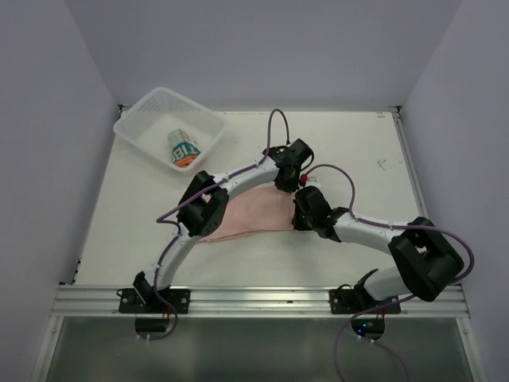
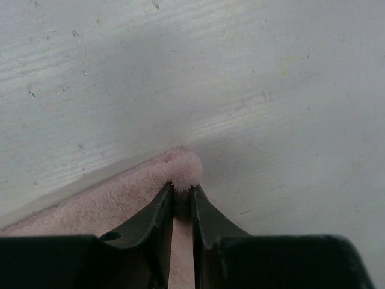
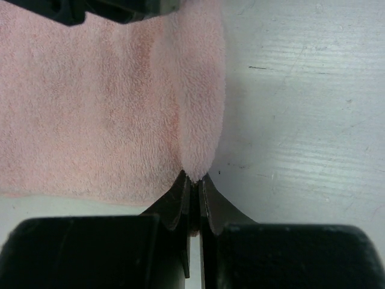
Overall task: Roll the towels
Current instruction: Roll the towel
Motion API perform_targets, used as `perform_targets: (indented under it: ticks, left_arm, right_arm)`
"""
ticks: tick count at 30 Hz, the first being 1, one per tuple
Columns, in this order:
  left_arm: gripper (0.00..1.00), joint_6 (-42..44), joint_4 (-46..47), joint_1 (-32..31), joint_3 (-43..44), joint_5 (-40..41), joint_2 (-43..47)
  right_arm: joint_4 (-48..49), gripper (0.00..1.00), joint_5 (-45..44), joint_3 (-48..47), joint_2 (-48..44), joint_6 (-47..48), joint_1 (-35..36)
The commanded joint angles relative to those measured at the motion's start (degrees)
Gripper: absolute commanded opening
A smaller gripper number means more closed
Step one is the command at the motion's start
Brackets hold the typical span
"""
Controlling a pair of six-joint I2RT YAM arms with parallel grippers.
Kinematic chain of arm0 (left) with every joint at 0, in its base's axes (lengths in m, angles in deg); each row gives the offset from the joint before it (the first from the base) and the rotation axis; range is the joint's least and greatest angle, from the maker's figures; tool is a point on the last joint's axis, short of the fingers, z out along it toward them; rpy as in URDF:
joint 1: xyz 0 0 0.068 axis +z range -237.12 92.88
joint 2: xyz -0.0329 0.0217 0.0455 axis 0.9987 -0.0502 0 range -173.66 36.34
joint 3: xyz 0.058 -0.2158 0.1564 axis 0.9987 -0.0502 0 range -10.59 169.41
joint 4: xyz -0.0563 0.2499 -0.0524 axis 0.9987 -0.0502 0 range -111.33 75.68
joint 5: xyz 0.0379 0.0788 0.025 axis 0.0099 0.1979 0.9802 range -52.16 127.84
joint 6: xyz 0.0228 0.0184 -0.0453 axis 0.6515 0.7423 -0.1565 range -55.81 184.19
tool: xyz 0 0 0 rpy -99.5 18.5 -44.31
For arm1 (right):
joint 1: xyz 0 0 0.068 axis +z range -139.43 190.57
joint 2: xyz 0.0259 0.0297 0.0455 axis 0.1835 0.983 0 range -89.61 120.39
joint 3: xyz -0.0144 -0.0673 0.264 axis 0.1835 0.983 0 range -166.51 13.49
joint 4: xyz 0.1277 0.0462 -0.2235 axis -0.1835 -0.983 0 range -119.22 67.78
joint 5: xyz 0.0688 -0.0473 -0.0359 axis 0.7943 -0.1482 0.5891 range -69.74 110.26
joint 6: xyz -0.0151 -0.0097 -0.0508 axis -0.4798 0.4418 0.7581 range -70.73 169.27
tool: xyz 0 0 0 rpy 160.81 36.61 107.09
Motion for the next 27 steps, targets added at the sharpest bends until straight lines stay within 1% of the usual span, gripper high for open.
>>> perform_targets:
  ticks: [1,6,10,11,14,15,17,21,22,23,25,26,27]
  left_arm:
    - [0.17,0.39,1.38,0.22,0.49,0.71,0.16]
    - [0.11,-0.14,2.78,0.39,-0.21,1.76,1.74]
    - [0.07,-1.10,4.72,0.92,-1.27,1.94,4.37]
    - [0.05,-1.19,5.42,1.01,-2.40,1.59,4.90]
    - [0.01,-1.55,10.94,1.62,-6.53,-0.69,8.06]
    - [0.01,-1.46,14.70,1.89,-9.94,-1.22,9.11]
    - [0.00,-1.46,19.28,1.98,-12.51,-2.80,11.67]
    - [0.00,-2.42,25.80,2.68,-18.12,-7.01,15.00]
    - [0.00,-2.86,27.29,2.85,-19.28,-9.55,15.54]
    - [0.00,-3.13,30.44,3.46,-20.42,-10.88,16.06]
    - [0.00,-3.83,33.27,3.99,-23.85,-13.34,17.56]
    - [0.00,-4.01,36.59,5.30,-26.29,-15.18,18.43]
    - [0.00,-4.01,36.63,5.32,-26.32,-15.20,18.53]
  right_arm:
    - [-3.74,0.00,-5.53,-1.33,-0.31,1.72,2.18]
    - [-7.77,0.00,-10.27,-2.91,-1.18,2.69,6.04]
    - [-12.25,0.00,-16.24,-4.40,-3.11,2.43,8.86]
    - [-14.09,0.00,-18.52,-4.67,-3.64,2.34,9.30]
    - [-16.21,0.00,-22.48,-4.76,-6.10,2.95,10.80]
    - [-16.48,0.00,-23.28,-4.67,-6.72,3.65,11.50]
    - [-17.70,0.00,-25.56,-4.76,-7.86,4.44,12.21]
    - [-19.29,0.00,-27.59,-5.20,-7.87,6.20,13.52]
    - [-19.64,0.00,-28.12,-5.55,-7.60,6.38,13.70]
    - [-20.52,0.00,-28.64,-5.73,-7.17,6.55,14.40]
    - [-21.75,0.00,-30.93,-6.17,-6.81,6.82,15.28]
    - [-22.37,0.00,-34.50,-6.25,-6.81,6.56,17.89]
    - [-22.37,0.00,-34.54,-6.25,-6.72,6.47,18.88]
